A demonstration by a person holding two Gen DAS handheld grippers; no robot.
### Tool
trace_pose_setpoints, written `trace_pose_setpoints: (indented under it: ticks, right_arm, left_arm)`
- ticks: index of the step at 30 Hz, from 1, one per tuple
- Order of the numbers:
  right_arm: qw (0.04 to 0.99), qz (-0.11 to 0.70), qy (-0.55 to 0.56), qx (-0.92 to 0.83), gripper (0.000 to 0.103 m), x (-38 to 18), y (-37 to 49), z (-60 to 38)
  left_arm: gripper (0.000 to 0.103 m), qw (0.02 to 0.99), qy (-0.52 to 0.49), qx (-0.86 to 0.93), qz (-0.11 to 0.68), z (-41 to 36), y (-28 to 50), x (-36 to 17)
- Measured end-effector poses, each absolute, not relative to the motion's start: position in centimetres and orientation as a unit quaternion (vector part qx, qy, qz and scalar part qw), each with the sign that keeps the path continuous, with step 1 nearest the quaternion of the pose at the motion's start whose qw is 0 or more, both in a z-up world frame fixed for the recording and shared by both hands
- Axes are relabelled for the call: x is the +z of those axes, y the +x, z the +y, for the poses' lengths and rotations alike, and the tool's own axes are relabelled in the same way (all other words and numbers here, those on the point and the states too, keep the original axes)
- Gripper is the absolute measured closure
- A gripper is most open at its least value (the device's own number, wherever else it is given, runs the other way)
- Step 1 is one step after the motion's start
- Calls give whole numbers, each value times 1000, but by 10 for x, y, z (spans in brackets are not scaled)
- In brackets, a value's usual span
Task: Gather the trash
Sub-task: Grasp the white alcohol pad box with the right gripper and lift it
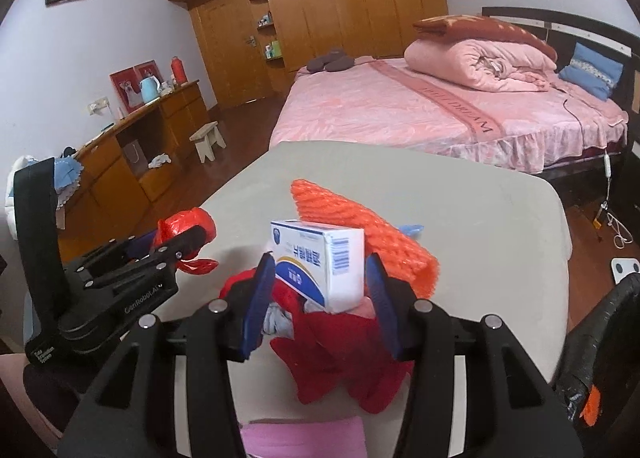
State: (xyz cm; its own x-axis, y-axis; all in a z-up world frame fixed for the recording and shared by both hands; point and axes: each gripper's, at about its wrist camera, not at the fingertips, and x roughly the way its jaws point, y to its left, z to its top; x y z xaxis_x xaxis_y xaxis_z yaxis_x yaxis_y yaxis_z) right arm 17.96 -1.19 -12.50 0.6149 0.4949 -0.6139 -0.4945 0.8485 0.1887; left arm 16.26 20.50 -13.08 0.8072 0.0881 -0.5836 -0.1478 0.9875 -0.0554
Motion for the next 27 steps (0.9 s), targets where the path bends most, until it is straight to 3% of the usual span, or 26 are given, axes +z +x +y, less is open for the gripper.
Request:
trace_pose_setpoints:
  ticks: [16, 19, 22, 27]
  right_arm:
    - [886, 375, -16, 272, 57, -153, 207, 6]
    - [884, 376, -9, 278, 64, -153, 206, 4]
    - [883, 375, -8, 283, 65, -151, 202, 3]
    - [882, 377, -14, 281, 53, -153, 207, 9]
  left_arm:
    - [64, 949, -53, 66, 305, 210, 162, -132]
    - [64, 948, -52, 67, 306, 211, 161, -133]
    - [63, 947, -53, 71, 310, 213, 160, -136]
    - [63, 944, -57, 76, 315, 218, 160, -139]
